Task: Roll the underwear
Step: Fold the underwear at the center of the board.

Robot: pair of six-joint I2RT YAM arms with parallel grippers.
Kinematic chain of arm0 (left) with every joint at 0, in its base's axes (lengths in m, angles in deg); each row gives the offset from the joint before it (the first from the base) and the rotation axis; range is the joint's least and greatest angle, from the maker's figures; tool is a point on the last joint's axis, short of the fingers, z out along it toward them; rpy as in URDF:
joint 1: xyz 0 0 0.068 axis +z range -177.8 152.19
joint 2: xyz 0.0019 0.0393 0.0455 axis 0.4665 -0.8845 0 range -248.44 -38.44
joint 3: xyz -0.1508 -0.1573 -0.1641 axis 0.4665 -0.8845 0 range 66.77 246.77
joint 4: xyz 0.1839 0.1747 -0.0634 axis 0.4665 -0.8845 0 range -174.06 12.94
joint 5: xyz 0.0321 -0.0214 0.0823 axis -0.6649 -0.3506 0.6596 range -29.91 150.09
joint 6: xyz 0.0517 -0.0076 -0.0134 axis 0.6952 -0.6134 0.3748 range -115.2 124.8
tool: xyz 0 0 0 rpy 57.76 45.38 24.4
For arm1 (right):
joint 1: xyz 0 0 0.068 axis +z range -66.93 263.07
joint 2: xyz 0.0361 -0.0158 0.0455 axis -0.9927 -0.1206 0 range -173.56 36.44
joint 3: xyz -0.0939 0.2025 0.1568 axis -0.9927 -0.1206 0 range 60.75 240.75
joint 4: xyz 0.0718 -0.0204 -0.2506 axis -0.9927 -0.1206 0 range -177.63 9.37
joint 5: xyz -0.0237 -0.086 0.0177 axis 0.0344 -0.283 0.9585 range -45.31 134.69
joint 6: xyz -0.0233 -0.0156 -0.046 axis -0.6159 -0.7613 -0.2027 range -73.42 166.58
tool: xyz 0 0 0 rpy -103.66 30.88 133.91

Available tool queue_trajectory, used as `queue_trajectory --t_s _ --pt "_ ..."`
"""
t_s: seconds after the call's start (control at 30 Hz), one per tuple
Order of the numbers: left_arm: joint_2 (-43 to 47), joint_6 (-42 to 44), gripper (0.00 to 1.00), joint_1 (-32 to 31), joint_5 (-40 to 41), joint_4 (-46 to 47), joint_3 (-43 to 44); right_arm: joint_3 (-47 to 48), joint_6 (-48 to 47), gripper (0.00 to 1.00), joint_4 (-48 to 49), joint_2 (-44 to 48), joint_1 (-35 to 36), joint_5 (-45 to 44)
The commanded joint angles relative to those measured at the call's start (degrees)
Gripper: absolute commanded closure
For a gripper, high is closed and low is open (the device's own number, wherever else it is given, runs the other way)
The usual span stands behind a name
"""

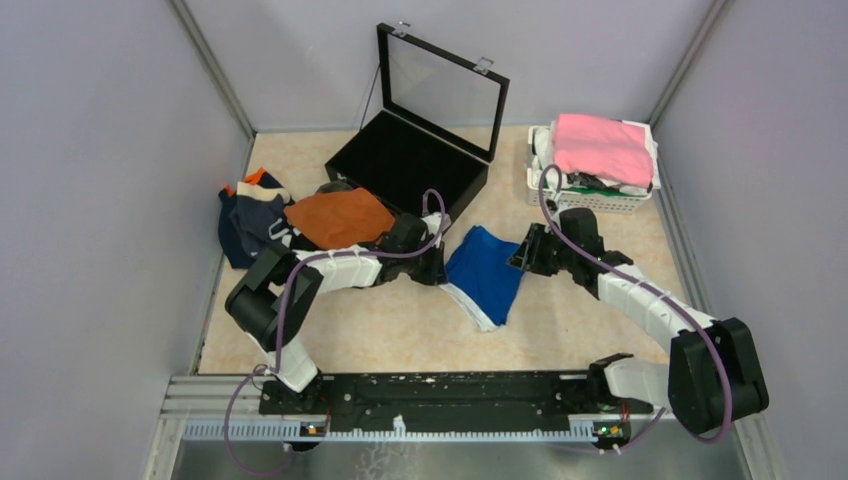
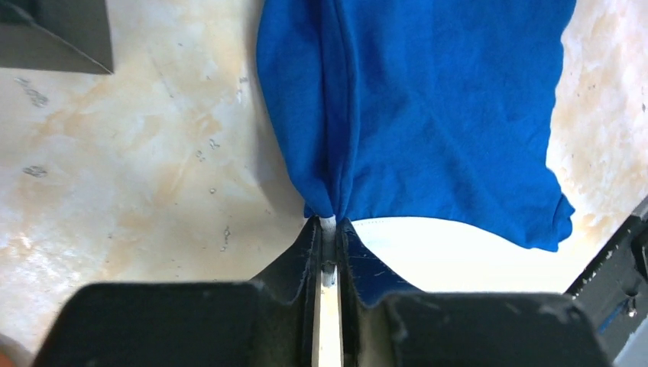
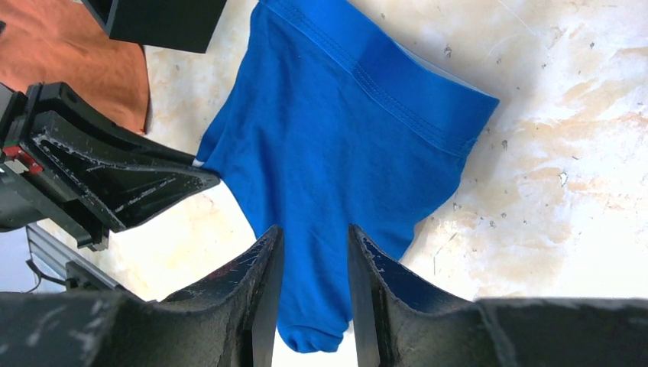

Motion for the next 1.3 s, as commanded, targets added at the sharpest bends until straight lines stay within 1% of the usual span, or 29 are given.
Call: queue_trajectory --t_s 0.0,0.13,0.27,0.4,0.6,0.8,1.03,1.17,1.27 --pt "1.89 -2.63 0.90 -0.16 -4.60 5.40 -2.87 0.77 0.71 0.64 -0.90 1.68 0.31 -1.31" --pt "4.27 -4.84 1.00 -1.42 -3.36 7.98 -5.96 2.98 1.27 0.65 -3.63 1.47 1.13 -4.06" --pt "5.99 -7.62 1.00 -3.18 -1.32 11.07 -9.10 6.39 1.78 0.61 -6.54 0.31 3.45 -7.19" --pt "7.10 -9.38 1.00 -6.47 2.54 13.05 -10.93 12.02 1.88 0.57 -8.95 -3.35 7.74 -11.08" --pt "7.71 -12.27 1.00 -10.47 7.75 16.31 -13.21 23.55 0.66 0.52 -13.50 -13.69 13.21 -15.11" --pt "8.25 -13.15 1.00 -11.71 10.47 17.36 -15.02 36.31 -2.08 0.50 -20.65 -26.24 17.03 -17.32" --pt "9.41 -12.94 1.00 -12.16 11.90 18.35 -17.31 49.36 -4.12 0.47 -27.50 -38.24 19.86 -19.27" --pt "8.99 -13.08 1.00 -12.24 12.21 18.57 -18.13 53.67 -4.29 0.47 -30.01 -42.87 21.49 -21.36" --pt "8.73 -13.28 1.00 -12.26 12.11 19.17 -18.58 55.18 -4.17 0.47 -31.13 -44.53 22.08 -23.04"
